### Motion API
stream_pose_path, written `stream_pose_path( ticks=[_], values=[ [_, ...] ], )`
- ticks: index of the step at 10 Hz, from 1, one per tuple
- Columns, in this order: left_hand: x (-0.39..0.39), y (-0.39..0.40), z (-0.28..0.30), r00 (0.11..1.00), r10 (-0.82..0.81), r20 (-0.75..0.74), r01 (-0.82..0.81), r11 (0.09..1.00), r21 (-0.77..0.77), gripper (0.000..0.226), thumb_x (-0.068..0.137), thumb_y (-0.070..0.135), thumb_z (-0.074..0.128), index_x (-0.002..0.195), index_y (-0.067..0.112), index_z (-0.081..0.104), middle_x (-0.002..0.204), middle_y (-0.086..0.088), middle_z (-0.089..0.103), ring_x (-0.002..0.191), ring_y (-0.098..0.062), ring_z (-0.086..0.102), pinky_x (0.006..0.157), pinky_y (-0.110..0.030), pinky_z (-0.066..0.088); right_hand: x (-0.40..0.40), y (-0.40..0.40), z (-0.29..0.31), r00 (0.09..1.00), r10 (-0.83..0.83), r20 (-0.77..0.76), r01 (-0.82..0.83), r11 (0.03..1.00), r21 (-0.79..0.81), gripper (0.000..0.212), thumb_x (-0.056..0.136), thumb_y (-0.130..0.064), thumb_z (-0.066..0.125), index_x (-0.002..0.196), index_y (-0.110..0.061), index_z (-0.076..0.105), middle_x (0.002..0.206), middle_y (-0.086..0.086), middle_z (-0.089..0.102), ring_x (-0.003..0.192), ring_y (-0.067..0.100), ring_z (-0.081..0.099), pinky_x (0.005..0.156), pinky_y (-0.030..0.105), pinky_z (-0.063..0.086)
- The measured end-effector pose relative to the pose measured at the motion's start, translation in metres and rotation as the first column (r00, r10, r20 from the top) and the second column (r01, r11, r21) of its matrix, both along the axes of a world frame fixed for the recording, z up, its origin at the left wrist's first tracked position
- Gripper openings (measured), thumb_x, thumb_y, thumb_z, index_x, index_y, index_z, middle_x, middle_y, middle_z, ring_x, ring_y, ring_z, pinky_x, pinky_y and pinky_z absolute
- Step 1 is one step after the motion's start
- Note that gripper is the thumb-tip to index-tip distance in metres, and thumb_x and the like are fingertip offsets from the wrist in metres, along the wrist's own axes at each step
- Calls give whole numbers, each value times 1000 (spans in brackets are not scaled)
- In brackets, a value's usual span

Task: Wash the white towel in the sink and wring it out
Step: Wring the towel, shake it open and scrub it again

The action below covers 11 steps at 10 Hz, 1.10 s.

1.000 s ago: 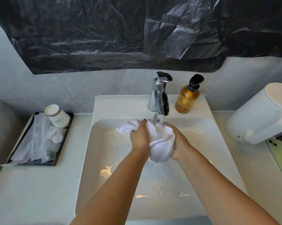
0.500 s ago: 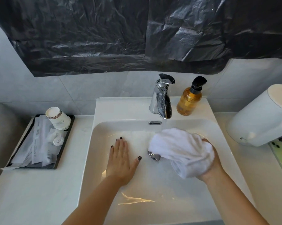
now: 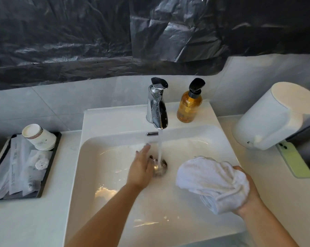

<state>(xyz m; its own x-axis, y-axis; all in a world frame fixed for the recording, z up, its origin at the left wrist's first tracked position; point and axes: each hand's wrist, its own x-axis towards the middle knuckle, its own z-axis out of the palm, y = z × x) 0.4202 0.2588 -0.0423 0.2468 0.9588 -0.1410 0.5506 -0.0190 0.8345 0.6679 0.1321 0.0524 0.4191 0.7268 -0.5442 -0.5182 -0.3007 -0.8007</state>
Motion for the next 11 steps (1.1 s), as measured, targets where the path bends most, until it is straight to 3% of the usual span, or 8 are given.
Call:
stream_pose_path(
  ticks=[2, 3, 4, 6, 7, 8, 10, 11],
  values=[
    [5, 12, 19, 992, -121, -45, 116, 988, -101, 40, 92, 23, 42, 126, 24, 64, 122, -5, 66, 117, -26, 60, 102, -39, 47, -9, 21, -21, 971, 98, -217, -92, 995, 39, 15, 73, -17, 70, 86, -12, 64, 87, 13, 60, 77, 32, 62, 65, 40, 54],
    [22, -11, 20, 993, -68, 93, 83, 982, -168, 28, 93, 27, 45, 99, 41, 68, 101, 6, 70, 103, -21, 64, 91, -32, 51, -24, 40, -30, 911, 147, -385, -128, 989, 74, 50, 31, -22, 88, 78, -13, 75, 81, 12, 69, 74, 31, 71, 64, 39, 58],
    [25, -27, 34, 926, 206, 316, -117, 954, -277, 29, 99, 16, 44, 93, 25, 71, 90, 3, 72, 91, -21, 64, 77, -23, 52, -44, 62, -19, 904, 182, -386, -177, 983, 48, 22, 84, -21, 51, 92, -8, 66, 80, 14, 69, 73, 29, 71, 65, 34, 59],
    [6, -33, 83, 511, 503, 697, 127, 758, -640, 69, 84, 59, 58, 134, 12, 59, 129, -16, 65, 121, -35, 61, 103, -55, 45, -91, 106, 2, 920, 391, 3, -390, 918, -70, 54, 65, -50, 68, 107, -17, 71, 111, 9, 72, 105, 28, 67, 93, 39, 49],
    [-2, -29, 87, 465, 631, 621, 7, 698, -716, 58, 80, 33, 71, 130, 3, 61, 120, -22, 68, 114, -37, 65, 98, -52, 51, -98, 101, 6, 847, 460, 265, -470, 882, -30, 40, 89, -45, 59, 123, -24, 62, 119, -7, 65, 112, 11, 59, 89, 28, 43],
    [-11, -26, 83, 366, 725, 584, -47, 641, -766, 39, 91, 24, 58, 121, 1, 65, 104, -19, 73, 104, -33, 68, 96, -49, 52, -70, 77, -26, 811, 170, 560, -194, 981, -18, 39, 100, -27, 51, 138, -22, 50, 138, -5, 53, 128, 11, 46, 104, 27, 35],
    [-31, -18, 77, 234, 738, 633, -64, 661, -748, 36, 98, 30, 49, 106, 5, 74, 103, -18, 73, 98, -32, 71, 88, -49, 55, -66, 51, -115, 239, 430, 871, 20, 894, -447, 69, 101, -36, 38, 152, 3, 13, 162, 17, 12, 150, 29, 4, 122, 41, 4],
    [-34, -14, 78, 257, 735, 627, -72, 662, -746, 39, 98, 24, 48, 79, 7, 78, 77, -13, 73, 76, -24, 73, 73, -38, 62, -95, 75, -112, 376, 381, 845, -185, 924, -334, 64, 103, -34, 31, 153, 0, 10, 163, 11, 8, 151, 21, 1, 122, 34, -3]
  ],
)
